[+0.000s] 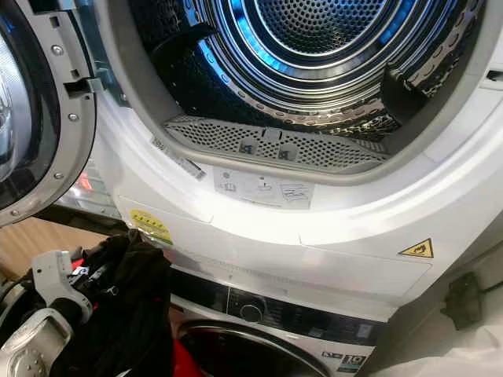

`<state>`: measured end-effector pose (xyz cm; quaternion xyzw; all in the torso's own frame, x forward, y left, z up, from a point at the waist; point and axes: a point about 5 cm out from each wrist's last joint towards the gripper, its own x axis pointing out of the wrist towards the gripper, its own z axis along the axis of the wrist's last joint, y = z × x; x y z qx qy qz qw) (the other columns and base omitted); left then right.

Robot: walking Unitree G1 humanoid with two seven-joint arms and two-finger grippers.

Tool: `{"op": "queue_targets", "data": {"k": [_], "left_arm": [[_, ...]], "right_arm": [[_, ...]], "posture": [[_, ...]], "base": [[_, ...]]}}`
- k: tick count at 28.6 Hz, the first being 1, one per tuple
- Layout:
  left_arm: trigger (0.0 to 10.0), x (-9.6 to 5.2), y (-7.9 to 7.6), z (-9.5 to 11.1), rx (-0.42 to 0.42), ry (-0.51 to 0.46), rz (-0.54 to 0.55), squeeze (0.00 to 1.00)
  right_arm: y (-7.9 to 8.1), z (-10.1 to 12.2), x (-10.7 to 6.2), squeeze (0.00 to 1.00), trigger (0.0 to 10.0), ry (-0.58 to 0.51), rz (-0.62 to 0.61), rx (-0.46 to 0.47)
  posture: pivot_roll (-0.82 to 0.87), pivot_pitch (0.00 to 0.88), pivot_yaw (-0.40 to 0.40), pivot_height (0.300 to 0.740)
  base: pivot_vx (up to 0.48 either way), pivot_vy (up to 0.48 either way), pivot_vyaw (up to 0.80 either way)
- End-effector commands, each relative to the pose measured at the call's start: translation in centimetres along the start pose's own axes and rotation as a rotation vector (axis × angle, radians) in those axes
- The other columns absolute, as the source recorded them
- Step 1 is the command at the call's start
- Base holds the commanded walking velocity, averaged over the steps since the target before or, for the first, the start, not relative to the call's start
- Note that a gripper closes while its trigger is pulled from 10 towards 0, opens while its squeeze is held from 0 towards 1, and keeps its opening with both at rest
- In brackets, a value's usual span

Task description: Clothes washing

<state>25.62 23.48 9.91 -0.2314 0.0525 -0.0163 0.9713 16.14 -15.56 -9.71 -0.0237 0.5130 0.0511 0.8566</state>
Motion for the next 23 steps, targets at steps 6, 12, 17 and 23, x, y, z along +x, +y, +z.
{"op": "queue_targets", "data": {"k": [6, 12, 17, 23], "left_arm": [[0.0, -2.7, -3.6, 0.9, -0.013, -0.041, -0.308, 0.00], [0.0, -3.7, -5.9, 2.5, -0.012, -0.083, -0.503, 0.00], [0.0, -4.4, -8.7, 3.0, 0.030, -0.029, -0.709, 0.00], [0.0, -6.5, -11.8, 1.7, 0.092, 0.208, -1.035, 0.00]], "right_arm": [[-0.2, -0.4, -0.1, 0.00, 10.0, 0.008, -0.003, 0.022], [-0.2, 0.0, 0.0, 0.00, 10.0, -0.012, 0.002, 0.036], [-0.3, 0.1, 0.0, 0.00, 10.0, -0.013, 0.001, 0.036], [-0.3, 0.1, 0.0, 0.00, 10.0, -0.018, 0.001, 0.046]], "posture": [[0.20, 0.000, 0.006, 0.740], [0.21, 0.000, 0.002, 0.740], [0.21, 0.000, 0.001, 0.740], [0.20, 0.000, 0.004, 0.740]], "base": [[0.000, 0.000, 0.00], [0.000, 0.000, 0.00], [0.000, 0.000, 0.00], [0.000, 0.000, 0.00]]}}
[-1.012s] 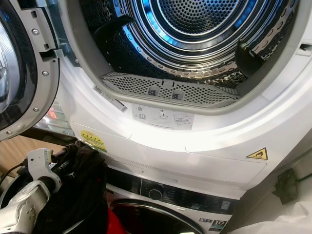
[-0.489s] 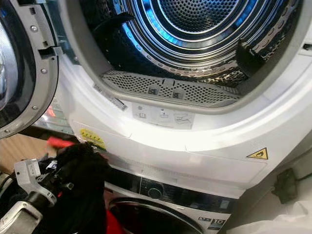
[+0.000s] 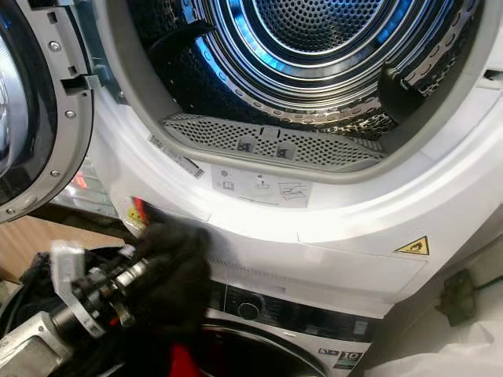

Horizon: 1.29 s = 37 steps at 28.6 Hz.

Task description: Clothes washing

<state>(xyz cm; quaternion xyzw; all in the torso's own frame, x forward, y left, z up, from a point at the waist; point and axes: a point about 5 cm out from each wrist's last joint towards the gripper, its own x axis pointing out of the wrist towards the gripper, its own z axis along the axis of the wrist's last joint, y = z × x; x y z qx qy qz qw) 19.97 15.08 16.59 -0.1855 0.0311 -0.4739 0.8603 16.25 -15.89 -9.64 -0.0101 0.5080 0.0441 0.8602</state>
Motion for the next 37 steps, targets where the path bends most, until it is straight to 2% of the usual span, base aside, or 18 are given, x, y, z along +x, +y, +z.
{"op": "queue_targets", "data": {"k": [1, 4, 6, 10, 13, 16, 18, 20, 22, 25, 26, 27, 28, 29, 30, 34, 35, 37], "left_arm": [[0.0, 0.8, -2.3, -0.2, 0.009, 0.086, -0.210, 0.00], [0.0, 1.1, -2.6, -0.6, 0.032, 0.162, -0.272, 0.00], [0.0, 1.4, -2.7, -0.5, 0.047, 0.174, -0.287, 0.00], [0.0, 3.2, -2.7, 0.4, 0.112, 0.161, -0.350, 0.00], [0.0, 6.9, -2.0, 3.2, 0.233, 0.033, -0.345, 0.00], [0.0, 9.6, -1.8, 6.4, 0.326, -0.117, -0.333, 0.00], [0.0, 10.2, -1.8, 7.5, 0.333, -0.159, -0.346, 0.00], [0.0, 12.1, -2.4, 11.4, 0.389, -0.250, -0.445, 0.00], [0.0, 12.7, -2.7, 12.2, 0.431, -0.228, -0.529, 0.00], [0.0, 13.2, -2.8, 13.1, 0.469, -0.218, -0.576, 0.00], [0.0, 13.8, -2.6, 14.5, 0.496, -0.233, -0.600, 0.00], [0.0, 13.8, -2.6, 14.5, 0.496, -0.233, -0.600, 0.00], [0.0, 14.4, -2.3, 16.1, 0.533, -0.262, -0.601, 0.00], [0.0, 15.8, -1.0, 21.3, 0.609, -0.392, -0.499, 0.00], [0.0, 16.2, -0.3, 24.1, 0.669, -0.452, -0.427, 0.00], [0.0, 16.1, 1.0, 27.7, 0.713, -0.578, -0.195, 0.00], [0.0, 15.9, 1.3, 28.3, 0.697, -0.585, -0.171, 0.00], [0.0, 15.8, 2.1, 29.1, 0.737, -0.571, -0.053, 0.00]], "right_arm": [[-0.1, -0.1, 0.0, 0.00, 10.0, -0.004, -0.003, 0.019], [-0.2, -0.2, 0.0, 0.00, 10.0, -0.001, -0.006, 0.018], [-0.2, -0.2, 0.0, 0.00, 10.0, -0.001, -0.006, 0.018], [-0.1, -0.2, 0.0, 0.00, 10.0, 0.000, -0.006, 0.015], [0.1, 0.0, 0.0, 0.00, 10.0, -0.005, -0.003, 0.016], [0.2, 0.2, 0.0, 0.00, 10.0, -0.009, -0.001, 0.019], [0.2, 0.2, 0.1, 0.00, 10.0, -0.010, -0.001, 0.019], [0.3, 0.2, 0.1, 0.00, 10.0, -0.013, -0.005, 0.029], [0.2, 0.1, 0.0, 0.00, 10.0, -0.011, -0.006, 0.028], [0.2, 0.1, 0.0, 0.00, 10.0, -0.009, -0.008, 0.028], [0.2, 0.0, 0.0, 0.00, 10.0, -0.008, -0.010, 0.033], [0.2, 0.0, 0.0, 0.00, 10.0, -0.008, -0.010, 0.033], [0.2, -0.1, 0.0, 0.00, 10.0, -0.007, -0.012, 0.036], [0.1, -0.2, 0.0, 0.00, 10.0, -0.007, -0.015, 0.044], [0.1, -0.2, 0.0, 0.00, 10.0, -0.007, -0.016, 0.045], [0.1, -0.2, 0.0, 0.00, 10.0, -0.010, -0.021, 0.059], [0.0, -0.2, 0.0, 0.00, 10.0, -0.011, -0.022, 0.060], [0.0, -0.2, 0.0, 0.00, 10.0, -0.014, -0.026, 0.066]], "posture": [[0.20, 0.000, 0.004, 0.740], [0.21, 0.000, 0.004, 0.740], [0.20, 0.000, 0.006, 0.740], [0.21, 0.000, 0.005, 0.740], [0.21, 0.000, 0.006, 0.740], [0.20, 0.000, 0.008, 0.740], [0.20, 0.000, 0.008, 0.740], [0.19, 0.000, 0.014, 0.740], [0.18, 0.000, 0.016, 0.740], [0.18, 0.000, 0.017, 0.740], [0.17, 0.000, 0.021, 0.740], [0.17, 0.000, 0.021, 0.740], [0.17, 0.000, 0.020, 0.740], [0.16, 0.000, 0.024, 0.740], [0.16, 0.000, 0.024, 0.740], [0.13, 0.000, 0.030, 0.740], [0.12, 0.000, 0.031, 0.740], [0.12, 0.000, 0.033, 0.740]], "base": [[0.000, 0.000, 0.00], [0.000, 0.000, 0.00], [0.000, 0.000, 0.00], [0.000, 0.000, 0.00], [0.000, 0.000, 0.00], [0.000, 0.000, 0.00], [0.000, 0.000, 0.00], [0.000, 0.000, 0.00], [0.000, 0.000, 0.00], [0.000, 0.000, 0.00], [0.000, 0.000, 0.00], [0.000, 0.000, 0.00], [0.000, 0.000, 0.00], [0.000, 0.000, 0.00], [0.000, 0.000, 0.00], [0.000, 0.000, 0.00], [0.000, 0.000, 0.00], [0.000, 0.000, 0.00]]}}
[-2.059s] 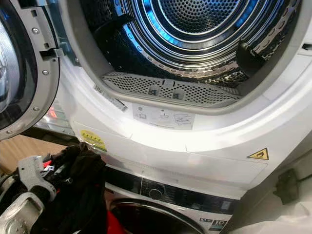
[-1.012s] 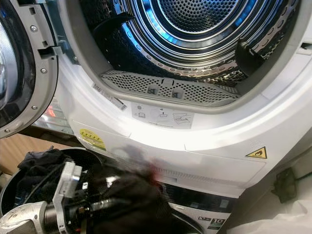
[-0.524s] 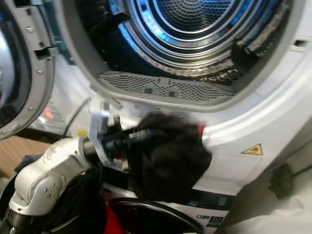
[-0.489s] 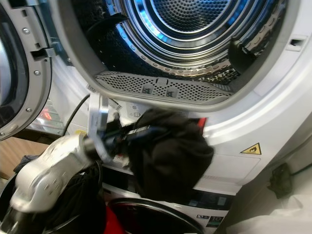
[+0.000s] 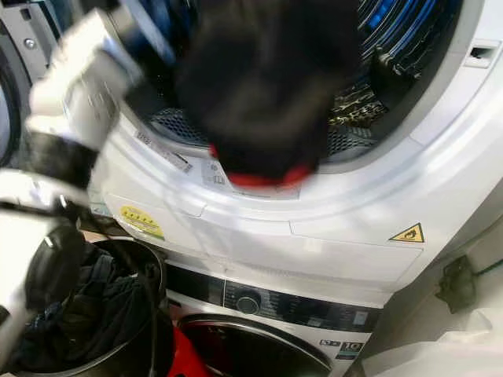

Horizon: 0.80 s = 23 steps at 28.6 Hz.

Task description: Clothes washing

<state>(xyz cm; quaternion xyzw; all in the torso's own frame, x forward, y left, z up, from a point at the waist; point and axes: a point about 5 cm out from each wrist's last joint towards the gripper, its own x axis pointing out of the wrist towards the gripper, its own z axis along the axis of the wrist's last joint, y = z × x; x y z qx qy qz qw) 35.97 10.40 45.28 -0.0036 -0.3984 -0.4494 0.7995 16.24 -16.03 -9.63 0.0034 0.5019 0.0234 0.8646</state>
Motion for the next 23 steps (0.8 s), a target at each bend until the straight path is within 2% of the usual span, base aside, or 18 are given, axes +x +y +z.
{"op": "queue_targets", "data": {"k": [1, 2, 3, 4, 6, 8, 11, 12, 13, 15, 16, 17, 18, 20, 23], "left_arm": [[0.0, -0.9, 1.6, -0.7, 0.069, 0.090, 0.127, 0.00], [0.1, -1.0, 2.0, -1.0, 0.074, 0.120, 0.163, 0.00], [4.5, -1.5, 2.2, -1.8, 0.075, 0.179, 0.186, 0.00], [10.0, -2.5, 2.5, -3.6, 0.117, 0.308, 0.218, 0.00], [10.0, -3.2, 2.6, -4.8, 0.093, 0.361, 0.231, 0.00], [10.0, -3.8, 2.8, -5.4, 0.133, 0.395, 0.280, 0.00], [10.0, -4.9, 3.0, -6.8, 0.129, 0.437, 0.367, 0.00], [10.0, -5.2, 2.9, -7.3, 0.120, 0.453, 0.385, 0.00], [10.0, -5.6, 2.5, -8.3, 0.059, 0.489, 0.373, 0.00], [10.0, -5.6, 2.4, -8.5, 0.050, 0.500, 0.364, 0.00], [10.0, -5.7, 1.9, -9.1, 0.034, 0.531, 0.304, 0.00], [10.0, -6.0, 0.5, -10.3, 0.007, 0.606, 0.115, 0.00], [10.0, -6.1, 0.1, -10.6, 0.010, 0.622, 0.063, 0.00], [10.0, -6.0, -0.2, -10.8, -0.008, 0.619, 0.034, 0.00], [10.0, -6.0, -0.5, -11.0, 0.035, 0.637, 0.007, 0.00]], "right_arm": [[0.1, -0.2, 0.0, 0.00, 10.0, 0.001, -0.006, 0.026], [0.0, -0.2, 0.0, 0.00, 10.0, 0.000, -0.009, 0.029], [-0.1, -0.2, 0.0, 0.00, 10.0, 0.001, -0.013, 0.029], [-0.4, -0.4, -0.1, 0.00, 10.0, 0.000, -0.023, 0.039], [-0.6, -0.5, -0.1, 0.00, 10.0, 0.001, -0.029, 0.047], [-0.6, -0.6, -0.2, 0.00, 10.0, 0.004, -0.030, 0.044], [-0.7, -1.0, -0.2, 0.00, 10.0, 0.011, -0.035, 0.046], [-0.6, -1.1, -0.2, 0.00, 10.0, 0.012, -0.037, 0.050], [-0.6, -1.1, -0.2, 0.00, 10.0, 0.013, -0.038, 0.053], [-0.6, -1.1, -0.2, 0.00, 10.0, 0.013, -0.038, 0.053], [-0.6, -1.1, -0.2, 0.00, 10.0, 0.011, -0.040, 0.061], [-0.6, -1.2, -0.3, 0.00, 10.0, 0.010, -0.042, 0.068], [-0.7, -1.2, -0.3, 0.00, 10.0, 0.010, -0.043, 0.070], [-0.7, -1.3, -0.3, 0.00, 10.0, 0.011, -0.045, 0.071], [-0.7, -1.6, -0.3, 0.00, 10.0, 0.016, -0.046, 0.073]], "posture": [[0.12, 0.000, 0.033, 0.740], [0.11, 0.000, 0.033, 0.740], [0.11, 0.000, 0.037, 0.740], [0.10, 0.000, 0.040, 0.740], [0.10, 0.000, 0.042, 0.740], [0.09, 0.000, 0.043, 0.740], [0.09, 0.000, 0.043, 0.740], [0.08, 0.000, 0.042, 0.740], [0.08, 0.000, 0.043, 0.740], [0.08, 0.000, 0.044, 0.740], [0.07, 0.000, 0.049, 0.740], [0.07, 0.000, 0.050, 0.740], [0.06, 0.000, 0.054, 0.740], [0.06, 0.000, 0.054, 0.740], [0.05, 0.000, 0.056, 0.740]], "base": [[0.000, 0.000, 0.00], [0.000, 0.000, 0.00], [0.000, 0.000, 0.00], [0.000, 0.000, 0.00], [0.000, 0.000, 0.00], [0.000, 0.000, 0.00], [0.000, 0.000, 0.00], [0.000, 0.000, 0.00], [0.000, 0.000, 0.00], [0.000, 0.000, 0.00], [0.000, 0.000, 0.00], [0.000, 0.000, 0.00], [0.000, 0.000, 0.00], [0.000, 0.000, 0.00], [0.000, 0.000, 0.00]]}}
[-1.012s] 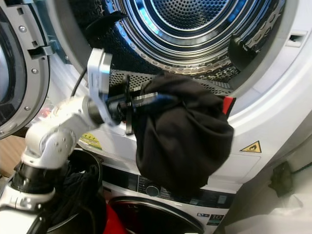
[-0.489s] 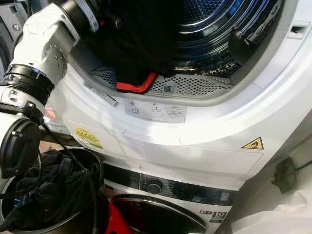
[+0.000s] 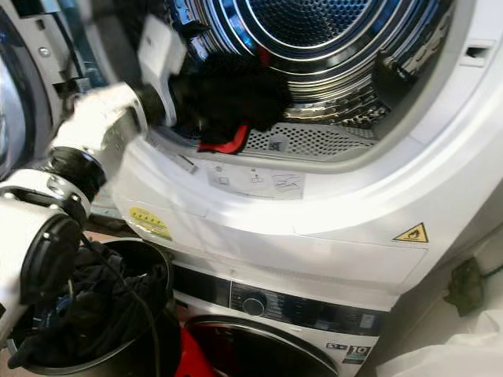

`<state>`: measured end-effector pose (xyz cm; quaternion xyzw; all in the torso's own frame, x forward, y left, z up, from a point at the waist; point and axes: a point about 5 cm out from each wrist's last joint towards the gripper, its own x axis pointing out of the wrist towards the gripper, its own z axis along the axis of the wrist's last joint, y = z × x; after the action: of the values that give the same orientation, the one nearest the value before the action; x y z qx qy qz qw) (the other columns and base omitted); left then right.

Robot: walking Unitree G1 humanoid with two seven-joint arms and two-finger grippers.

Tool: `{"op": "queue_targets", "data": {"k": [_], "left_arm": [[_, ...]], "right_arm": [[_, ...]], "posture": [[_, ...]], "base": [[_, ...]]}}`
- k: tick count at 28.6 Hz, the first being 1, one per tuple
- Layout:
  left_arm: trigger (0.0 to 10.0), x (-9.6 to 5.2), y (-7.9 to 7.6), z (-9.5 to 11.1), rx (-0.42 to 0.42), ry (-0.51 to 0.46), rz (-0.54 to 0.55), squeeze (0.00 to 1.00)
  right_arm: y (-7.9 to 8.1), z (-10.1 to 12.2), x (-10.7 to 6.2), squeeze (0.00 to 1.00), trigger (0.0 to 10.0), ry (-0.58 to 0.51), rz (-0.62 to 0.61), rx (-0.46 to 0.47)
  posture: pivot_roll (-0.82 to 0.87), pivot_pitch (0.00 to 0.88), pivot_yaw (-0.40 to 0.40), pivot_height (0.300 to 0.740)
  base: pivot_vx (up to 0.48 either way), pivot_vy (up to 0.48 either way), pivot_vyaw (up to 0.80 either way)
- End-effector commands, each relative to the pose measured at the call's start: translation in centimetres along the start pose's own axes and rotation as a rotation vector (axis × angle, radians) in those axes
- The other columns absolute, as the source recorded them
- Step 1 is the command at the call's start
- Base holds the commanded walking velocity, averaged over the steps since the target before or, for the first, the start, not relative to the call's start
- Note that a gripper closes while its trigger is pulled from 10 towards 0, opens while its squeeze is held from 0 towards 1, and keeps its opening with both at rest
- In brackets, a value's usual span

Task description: Clothes washing

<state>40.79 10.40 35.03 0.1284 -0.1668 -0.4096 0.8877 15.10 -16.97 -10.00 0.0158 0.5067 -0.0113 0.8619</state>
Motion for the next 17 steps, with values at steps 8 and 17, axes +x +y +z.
{"op": "queue_targets", "data": {"k": [8, 17], "left_arm": [[10.0, 0.5, -0.1, 0.8, -0.085, -0.054, 0.002, 1.00], [10.0, 1.8, -1.1, 2.7, -0.157, -0.181, -0.068, 1.00]], "right_arm": [[-0.3, -1.0, -0.2, 0.00, 10.0, 0.012, -0.025, 0.042], [-1.4, -1.3, -0.4, 0.00, 10.0, -0.003, -0.076, 0.059]], "posture": [[0.01, 0.000, 0.066, 0.740], [-0.01, 0.000, 0.069, 0.740]], "base": [[0.000, 0.000, 0.00], [0.000, 0.000, 0.00]]}}
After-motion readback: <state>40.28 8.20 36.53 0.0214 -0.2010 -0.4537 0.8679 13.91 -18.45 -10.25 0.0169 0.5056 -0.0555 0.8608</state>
